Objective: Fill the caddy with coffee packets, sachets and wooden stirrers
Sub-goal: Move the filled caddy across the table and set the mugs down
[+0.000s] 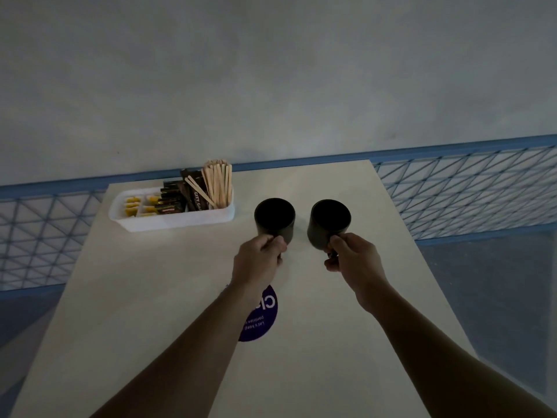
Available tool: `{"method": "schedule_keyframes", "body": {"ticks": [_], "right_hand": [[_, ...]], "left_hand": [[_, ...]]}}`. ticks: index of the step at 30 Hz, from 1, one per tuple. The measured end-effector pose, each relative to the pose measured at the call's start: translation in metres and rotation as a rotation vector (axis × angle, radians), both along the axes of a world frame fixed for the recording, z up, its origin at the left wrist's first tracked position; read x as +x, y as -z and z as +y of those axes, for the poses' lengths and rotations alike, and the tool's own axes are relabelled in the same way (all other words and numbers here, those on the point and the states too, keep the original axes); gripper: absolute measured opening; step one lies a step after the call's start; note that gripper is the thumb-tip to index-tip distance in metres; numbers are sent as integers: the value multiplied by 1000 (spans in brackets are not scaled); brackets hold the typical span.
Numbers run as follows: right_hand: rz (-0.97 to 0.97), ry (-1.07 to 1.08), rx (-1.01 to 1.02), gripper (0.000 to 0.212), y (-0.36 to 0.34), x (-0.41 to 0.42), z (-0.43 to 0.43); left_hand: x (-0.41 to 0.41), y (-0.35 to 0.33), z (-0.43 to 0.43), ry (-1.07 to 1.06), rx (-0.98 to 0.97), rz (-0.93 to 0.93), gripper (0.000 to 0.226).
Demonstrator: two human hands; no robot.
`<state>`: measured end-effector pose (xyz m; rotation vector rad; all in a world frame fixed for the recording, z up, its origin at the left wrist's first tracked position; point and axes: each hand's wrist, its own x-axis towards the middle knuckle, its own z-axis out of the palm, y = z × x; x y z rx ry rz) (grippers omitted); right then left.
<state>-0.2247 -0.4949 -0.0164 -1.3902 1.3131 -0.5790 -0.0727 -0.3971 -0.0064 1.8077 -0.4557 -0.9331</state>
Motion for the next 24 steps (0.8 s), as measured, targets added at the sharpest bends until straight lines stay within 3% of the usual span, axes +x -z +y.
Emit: {"method": "schedule_keyframes", "body": {"ticks": [11, 24], "right_hand": [[42, -35, -24, 24, 9, 69, -57], [124, -81, -86, 24, 28, 94, -74]], "left_hand": [[57, 13, -50, -45, -27, -15, 21], [75, 36, -65, -33, 0, -52, 19]]}}
